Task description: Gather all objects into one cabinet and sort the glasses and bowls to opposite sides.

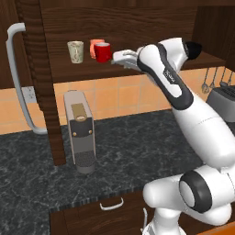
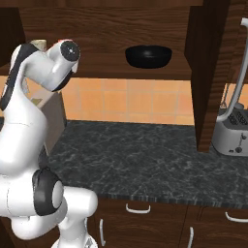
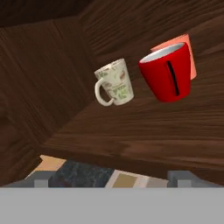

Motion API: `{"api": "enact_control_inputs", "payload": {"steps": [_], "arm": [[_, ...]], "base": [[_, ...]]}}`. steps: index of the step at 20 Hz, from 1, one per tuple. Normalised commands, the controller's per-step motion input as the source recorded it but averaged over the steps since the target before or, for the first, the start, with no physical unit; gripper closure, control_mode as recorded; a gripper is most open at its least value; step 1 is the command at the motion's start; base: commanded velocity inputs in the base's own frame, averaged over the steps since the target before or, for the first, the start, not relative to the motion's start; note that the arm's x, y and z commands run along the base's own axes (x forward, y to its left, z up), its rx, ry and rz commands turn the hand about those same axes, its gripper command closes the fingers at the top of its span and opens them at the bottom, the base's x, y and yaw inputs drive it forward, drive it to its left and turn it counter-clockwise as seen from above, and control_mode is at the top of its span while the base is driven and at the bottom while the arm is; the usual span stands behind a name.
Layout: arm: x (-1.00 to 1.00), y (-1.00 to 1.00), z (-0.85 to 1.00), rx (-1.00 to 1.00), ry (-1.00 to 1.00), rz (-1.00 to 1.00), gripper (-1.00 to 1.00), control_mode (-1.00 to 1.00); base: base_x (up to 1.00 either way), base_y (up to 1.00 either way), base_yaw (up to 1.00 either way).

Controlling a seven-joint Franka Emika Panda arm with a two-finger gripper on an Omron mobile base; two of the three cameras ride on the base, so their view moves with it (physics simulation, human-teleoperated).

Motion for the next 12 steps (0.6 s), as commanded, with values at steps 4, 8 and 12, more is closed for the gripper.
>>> {"api": "enact_control_inputs", "payload": {"steps": [4,8,12], "arm": [[-0.64,-0.34,0.03,-0.09,-0.02,-0.01,-1.0,-1.0],[-0.54,-0.24,0.33,0.0,-0.08,-0.08,-1.0,-1.0],[-0.79,-0.02,0.45,0.0,-0.1,-0.03,-1.0,-1.0]], "base": [[0.0,0.0,0.0],[0.0,0.0,0.0],[0.0,0.0,0.0]]}}
